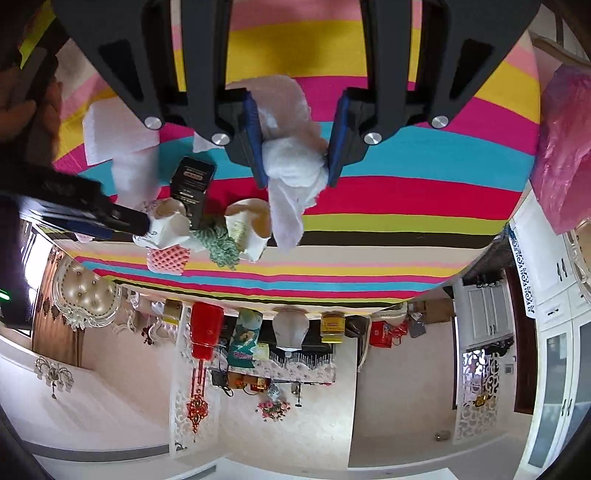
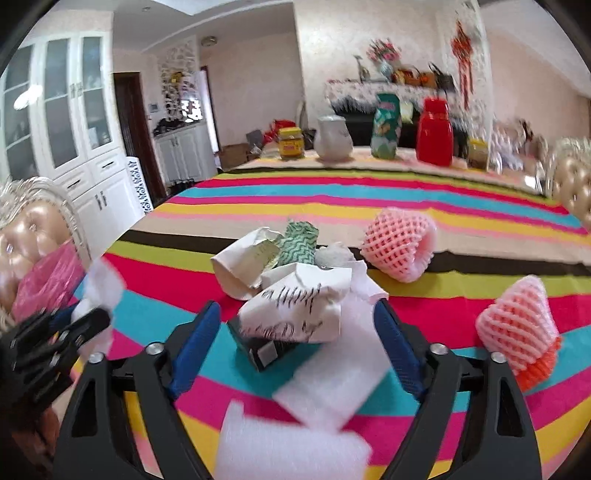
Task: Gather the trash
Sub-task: 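Grasp the printed paper cup with the right gripper while the left holds tissue, then carry tissue and paper cup to the pink wastebasket and open both grippers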
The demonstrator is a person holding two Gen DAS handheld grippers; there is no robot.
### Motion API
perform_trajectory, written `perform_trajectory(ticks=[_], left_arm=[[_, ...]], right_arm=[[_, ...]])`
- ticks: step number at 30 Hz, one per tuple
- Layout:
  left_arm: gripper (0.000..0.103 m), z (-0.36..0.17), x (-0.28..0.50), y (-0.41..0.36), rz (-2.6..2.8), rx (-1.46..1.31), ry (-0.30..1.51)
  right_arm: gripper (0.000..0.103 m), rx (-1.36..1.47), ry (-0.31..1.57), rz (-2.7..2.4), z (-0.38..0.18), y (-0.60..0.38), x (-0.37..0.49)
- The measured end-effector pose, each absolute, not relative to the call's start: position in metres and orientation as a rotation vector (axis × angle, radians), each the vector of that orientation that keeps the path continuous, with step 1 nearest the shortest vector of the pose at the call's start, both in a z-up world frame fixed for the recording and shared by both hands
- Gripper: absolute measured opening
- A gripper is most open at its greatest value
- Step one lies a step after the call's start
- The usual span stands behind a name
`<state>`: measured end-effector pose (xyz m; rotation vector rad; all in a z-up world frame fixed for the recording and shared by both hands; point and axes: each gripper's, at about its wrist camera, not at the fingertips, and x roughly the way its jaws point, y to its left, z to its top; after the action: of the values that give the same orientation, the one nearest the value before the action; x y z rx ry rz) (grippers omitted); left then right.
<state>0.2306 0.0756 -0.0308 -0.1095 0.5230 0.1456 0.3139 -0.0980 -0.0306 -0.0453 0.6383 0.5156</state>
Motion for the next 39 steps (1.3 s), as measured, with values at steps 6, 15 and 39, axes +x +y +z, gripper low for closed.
perform_trajectory(ticks=[6, 15, 39], left_arm=[[0.032, -0.029, 0.222, 0.076, 0.148, -0.111, 0.501], [0.032, -0.029, 0.222, 0.074, 0.135, -0.101, 0.501], [0.032, -0.025, 0.21, 0.081, 0.175, -0.089, 0.483]], right_arm=[[0.085, -0.086, 0.702, 0.475, -0.039, -0.074, 0.333], [0.056, -0.142, 0.658, 0.448, -0.044, -0.075, 0.324], [0.056, -0.078, 0.536, 0.594, -0.023, -0.078, 0.273]])
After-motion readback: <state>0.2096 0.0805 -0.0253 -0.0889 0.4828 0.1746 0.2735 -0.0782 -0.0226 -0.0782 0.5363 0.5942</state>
